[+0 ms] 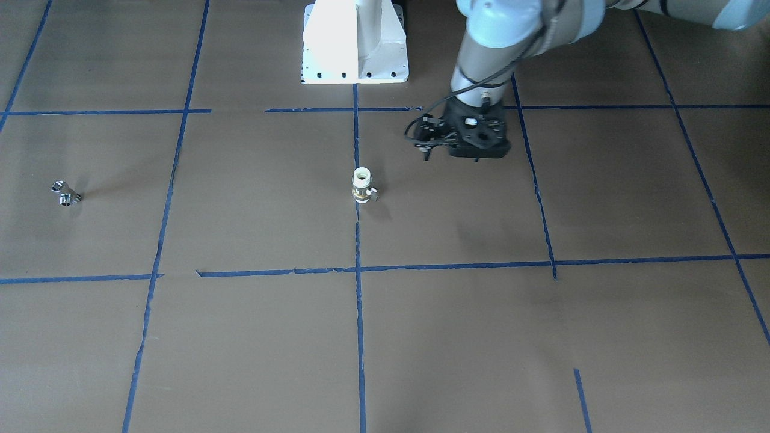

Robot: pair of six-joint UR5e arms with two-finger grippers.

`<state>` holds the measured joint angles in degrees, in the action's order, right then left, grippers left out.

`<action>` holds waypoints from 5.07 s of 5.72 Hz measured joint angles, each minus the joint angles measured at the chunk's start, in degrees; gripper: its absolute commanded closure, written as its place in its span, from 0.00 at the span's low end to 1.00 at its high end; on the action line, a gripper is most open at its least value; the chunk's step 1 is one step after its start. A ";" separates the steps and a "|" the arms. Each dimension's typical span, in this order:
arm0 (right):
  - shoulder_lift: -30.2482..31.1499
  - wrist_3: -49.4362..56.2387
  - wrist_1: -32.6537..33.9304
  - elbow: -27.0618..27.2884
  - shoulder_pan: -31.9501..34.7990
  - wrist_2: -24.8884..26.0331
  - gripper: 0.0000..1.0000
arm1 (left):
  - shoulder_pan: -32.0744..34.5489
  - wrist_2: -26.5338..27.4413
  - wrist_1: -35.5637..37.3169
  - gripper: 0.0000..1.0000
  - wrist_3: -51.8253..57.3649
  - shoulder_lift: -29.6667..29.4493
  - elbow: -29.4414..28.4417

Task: Assemble PPR valve and pipe with both arms
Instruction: 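Set the valve upright at the table center and open the left gripper, then lower the right gripper onto the small chrome threaded fitting and grasp it, then carry the chrome fitting with the right gripper above the standing valve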

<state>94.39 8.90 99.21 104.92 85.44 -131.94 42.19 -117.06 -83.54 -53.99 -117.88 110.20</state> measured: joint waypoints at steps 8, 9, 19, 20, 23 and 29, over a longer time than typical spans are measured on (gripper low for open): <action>-2.38 -10.38 -9.40 -1.69 -7.23 -6.52 0.00 | 47.54 -16.55 -0.81 0.00 64.60 31.53 -10.23; 0.34 -19.00 -19.02 -1.65 -10.56 -5.23 0.00 | 47.80 -16.92 -0.89 0.00 63.70 31.90 -10.07; 3.10 -42.62 -36.46 -5.19 -30.64 8.37 0.09 | 47.90 -18.80 -0.93 0.00 61.82 32.10 -9.60; 2.97 -42.68 -36.49 -5.36 -30.86 8.55 0.10 | 47.90 -18.81 -0.93 0.00 61.81 32.10 -9.40; 2.62 -42.82 -36.85 -5.28 -31.00 8.37 0.89 | 47.86 -18.82 -0.88 0.00 61.80 32.10 -9.07; -3.52 -43.12 -31.33 -2.24 -30.91 7.29 1.00 | 47.89 -18.79 -0.87 0.00 61.76 32.67 -9.01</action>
<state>90.87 -34.22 67.88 102.69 54.53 -124.64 90.08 -135.85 -84.41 7.77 -85.21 101.19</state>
